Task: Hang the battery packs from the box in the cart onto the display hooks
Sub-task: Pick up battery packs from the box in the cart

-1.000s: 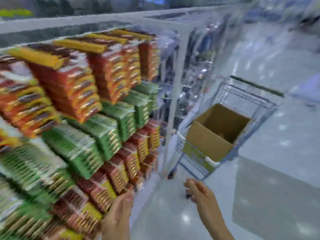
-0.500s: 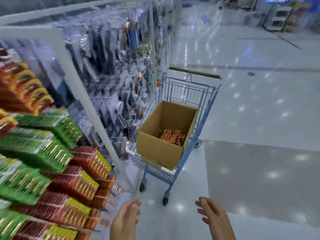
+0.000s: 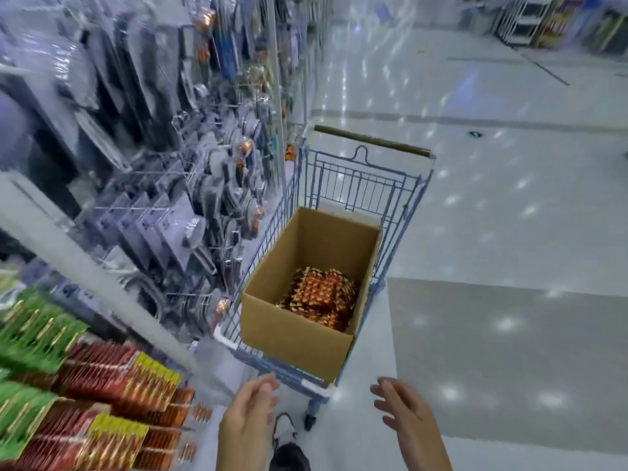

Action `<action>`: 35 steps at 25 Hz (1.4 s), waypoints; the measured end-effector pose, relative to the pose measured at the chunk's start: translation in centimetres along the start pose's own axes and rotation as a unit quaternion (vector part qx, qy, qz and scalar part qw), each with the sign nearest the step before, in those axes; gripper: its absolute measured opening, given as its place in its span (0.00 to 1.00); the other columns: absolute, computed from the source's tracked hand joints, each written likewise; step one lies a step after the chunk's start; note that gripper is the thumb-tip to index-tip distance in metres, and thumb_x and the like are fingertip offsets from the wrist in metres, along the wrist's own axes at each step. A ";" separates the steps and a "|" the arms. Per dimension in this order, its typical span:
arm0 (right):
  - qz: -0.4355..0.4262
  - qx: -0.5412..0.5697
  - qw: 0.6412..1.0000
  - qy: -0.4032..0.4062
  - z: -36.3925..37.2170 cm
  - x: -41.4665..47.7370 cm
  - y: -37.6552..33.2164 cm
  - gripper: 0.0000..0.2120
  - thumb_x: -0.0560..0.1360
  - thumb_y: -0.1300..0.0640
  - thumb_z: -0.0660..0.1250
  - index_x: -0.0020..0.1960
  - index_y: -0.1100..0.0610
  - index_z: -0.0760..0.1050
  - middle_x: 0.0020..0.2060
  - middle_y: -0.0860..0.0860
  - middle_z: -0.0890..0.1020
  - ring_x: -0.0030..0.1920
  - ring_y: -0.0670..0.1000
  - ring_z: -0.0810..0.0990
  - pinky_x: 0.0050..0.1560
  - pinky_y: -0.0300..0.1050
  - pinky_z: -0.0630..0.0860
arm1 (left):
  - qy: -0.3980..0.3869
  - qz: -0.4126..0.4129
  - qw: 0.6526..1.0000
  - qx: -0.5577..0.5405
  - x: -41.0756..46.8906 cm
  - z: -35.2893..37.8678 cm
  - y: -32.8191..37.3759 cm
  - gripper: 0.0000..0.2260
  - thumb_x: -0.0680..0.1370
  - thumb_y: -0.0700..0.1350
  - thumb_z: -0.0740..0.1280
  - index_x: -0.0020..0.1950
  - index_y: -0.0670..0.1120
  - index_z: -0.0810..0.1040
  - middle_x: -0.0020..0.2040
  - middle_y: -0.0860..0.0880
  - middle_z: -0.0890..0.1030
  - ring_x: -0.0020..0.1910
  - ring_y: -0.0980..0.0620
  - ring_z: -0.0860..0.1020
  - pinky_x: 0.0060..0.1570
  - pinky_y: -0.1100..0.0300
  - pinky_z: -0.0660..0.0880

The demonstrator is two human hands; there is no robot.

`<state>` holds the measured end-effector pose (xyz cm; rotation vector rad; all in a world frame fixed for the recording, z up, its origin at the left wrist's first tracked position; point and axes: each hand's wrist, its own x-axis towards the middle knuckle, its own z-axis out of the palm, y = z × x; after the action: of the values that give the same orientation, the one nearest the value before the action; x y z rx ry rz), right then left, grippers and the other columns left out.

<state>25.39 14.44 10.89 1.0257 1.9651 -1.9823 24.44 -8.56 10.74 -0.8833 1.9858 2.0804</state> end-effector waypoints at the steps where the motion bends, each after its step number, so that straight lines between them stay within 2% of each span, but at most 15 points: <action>1: 0.001 -0.008 1.000 0.001 1.2 1.3 -1.2 0.07 0.82 0.51 0.66 0.54 0.53 0.82 0.50 0.50 0.87 0.54 0.55 0.84 0.53 0.51 0.74 | -0.012 0.002 1.000 0.008 1.7 0.3 0.9 0.08 0.85 0.46 0.64 0.55 0.49 0.83 0.53 0.53 0.87 0.55 0.49 0.83 0.51 0.53 0.76; 5: -0.013 -0.044 0.999 -0.006 5.8 6.0 -5.9 0.09 0.83 0.48 0.65 0.53 0.50 0.82 0.50 0.48 0.87 0.54 0.51 0.84 0.53 0.50 0.77 | -0.054 0.021 0.998 0.030 8.3 1.8 5.1 0.09 0.85 0.44 0.64 0.56 0.50 0.84 0.50 0.55 0.87 0.54 0.50 0.84 0.52 0.55 0.78; 9: -0.016 -0.076 0.997 -0.022 8.5 9.9 -8.5 0.09 0.82 0.45 0.64 0.55 0.46 0.81 0.47 0.40 0.86 0.55 0.45 0.83 0.61 0.50 0.79 | -0.072 0.062 0.991 0.098 14.5 3.5 8.1 0.10 0.86 0.45 0.63 0.57 0.54 0.83 0.51 0.58 0.86 0.52 0.56 0.84 0.56 0.52 0.80; 11: 0.003 -0.074 0.997 -0.029 8.9 11.7 -9.4 0.08 0.82 0.47 0.65 0.55 0.47 0.81 0.48 0.42 0.86 0.55 0.46 0.83 0.61 0.48 0.78 | -0.067 0.059 0.989 0.117 17.3 4.8 8.9 0.09 0.85 0.45 0.63 0.58 0.54 0.83 0.51 0.60 0.86 0.51 0.58 0.84 0.56 0.52 0.81; 14: 0.039 -0.072 0.996 -0.037 9.1 15.3 -10.7 0.08 0.82 0.49 0.64 0.56 0.49 0.81 0.53 0.47 0.85 0.57 0.48 0.82 0.54 0.42 0.77 | -0.067 0.033 0.984 0.161 21.7 7.4 8.7 0.09 0.85 0.47 0.63 0.59 0.55 0.82 0.51 0.60 0.85 0.51 0.60 0.83 0.58 0.53 0.80; 16: 0.062 -0.086 0.993 -0.047 8.9 18.1 -11.1 0.08 0.83 0.48 0.64 0.57 0.47 0.81 0.55 0.47 0.84 0.58 0.48 0.81 0.56 0.43 0.78 | -0.067 0.001 0.977 0.203 24.5 9.1 7.5 0.08 0.85 0.50 0.64 0.59 0.58 0.82 0.52 0.59 0.85 0.54 0.58 0.83 0.59 0.50 0.80; 18: 0.076 -0.110 0.989 -0.066 8.7 21.0 -11.4 0.09 0.82 0.46 0.64 0.57 0.46 0.81 0.55 0.45 0.85 0.59 0.48 0.81 0.64 0.51 0.78 | -0.057 -0.041 0.969 0.236 27.5 11.2 6.2 0.07 0.84 0.51 0.65 0.60 0.57 0.81 0.53 0.57 0.84 0.56 0.54 0.81 0.61 0.48 0.79; 20: 0.082 -0.129 0.985 -0.077 8.6 23.4 -11.6 0.09 0.82 0.46 0.64 0.56 0.44 0.82 0.53 0.43 0.85 0.58 0.46 0.81 0.67 0.54 0.77 | -0.053 -0.085 0.959 0.266 30.6 13.6 4.7 0.07 0.84 0.49 0.66 0.60 0.53 0.81 0.56 0.53 0.83 0.57 0.52 0.82 0.61 0.52 0.79; 22: 0.094 -0.134 0.984 -0.076 8.7 25.3 -11.9 0.08 0.81 0.45 0.65 0.55 0.43 0.82 0.52 0.41 0.85 0.57 0.44 0.82 0.66 0.52 0.78 | -0.065 -0.118 0.946 0.295 33.8 16.8 2.4 0.09 0.84 0.46 0.66 0.63 0.49 0.81 0.58 0.49 0.83 0.56 0.50 0.82 0.58 0.56 0.80; 25: 0.119 -0.126 0.982 -0.077 9.0 27.2 -12.2 0.07 0.81 0.46 0.66 0.55 0.44 0.82 0.49 0.38 0.85 0.56 0.42 0.82 0.64 0.46 0.78 | -0.111 -0.161 0.916 0.350 37.9 21.9 -3.0 0.13 0.84 0.42 0.66 0.68 0.43 0.80 0.63 0.46 0.82 0.63 0.47 0.80 0.67 0.50 0.76; 28: 0.145 -0.115 0.979 -0.085 9.5 28.5 -12.5 0.08 0.81 0.49 0.66 0.55 0.46 0.82 0.48 0.36 0.85 0.53 0.39 0.82 0.61 0.42 0.77 | -0.133 -0.210 0.873 0.420 40.7 25.3 -9.8 0.13 0.83 0.39 0.65 0.67 0.41 0.79 0.64 0.43 0.82 0.64 0.44 0.79 0.65 0.54 0.76; 30: 0.157 -0.113 0.977 -0.086 9.7 29.2 -12.8 0.07 0.80 0.50 0.66 0.55 0.45 0.82 0.48 0.36 0.85 0.52 0.36 0.82 0.60 0.40 0.77 | -0.134 -0.225 0.850 0.456 41.5 26.5 -13.7 0.16 0.82 0.42 0.68 0.69 0.41 0.77 0.66 0.42 0.80 0.65 0.43 0.78 0.67 0.51 0.75; 32: 0.161 -0.114 0.977 -0.086 9.6 30.0 -13.0 0.06 0.79 0.51 0.67 0.54 0.45 0.82 0.47 0.36 0.85 0.52 0.35 0.82 0.58 0.39 0.77 | -0.116 -0.231 0.838 0.481 41.8 27.5 -16.5 0.24 0.80 0.47 0.72 0.74 0.42 0.72 0.71 0.42 0.75 0.70 0.42 0.74 0.71 0.50 0.72; 35: 0.175 -0.114 0.975 -0.079 9.4 31.1 -13.1 0.06 0.79 0.53 0.67 0.52 0.46 0.83 0.46 0.37 0.86 0.51 0.36 0.82 0.57 0.39 0.77 | -0.089 -0.208 0.824 0.519 42.0 28.2 -17.8 0.31 0.78 0.51 0.75 0.77 0.45 0.68 0.74 0.42 0.71 0.74 0.40 0.70 0.73 0.46 0.71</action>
<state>-8.54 17.80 2.96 1.0357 1.7372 -1.5621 -10.39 8.03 -26.53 -0.7119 2.1015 0.6011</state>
